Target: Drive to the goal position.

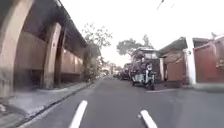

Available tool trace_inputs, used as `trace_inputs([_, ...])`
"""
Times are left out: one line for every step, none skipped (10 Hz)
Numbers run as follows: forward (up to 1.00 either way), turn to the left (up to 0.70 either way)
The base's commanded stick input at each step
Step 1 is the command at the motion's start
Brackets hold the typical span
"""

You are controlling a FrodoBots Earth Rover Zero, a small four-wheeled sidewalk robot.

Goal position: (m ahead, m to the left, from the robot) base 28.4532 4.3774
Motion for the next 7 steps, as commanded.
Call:
trace_inputs([0.85,0.00])
trace_inputs([0.85,0.00])
trace_inputs([0.85,0.00])
trace_inputs([0.85,0.00])
trace_inputs([0.85,0.25])
trace_inputs([0.85,0.34])
trace_inputs([0.85,0.34])
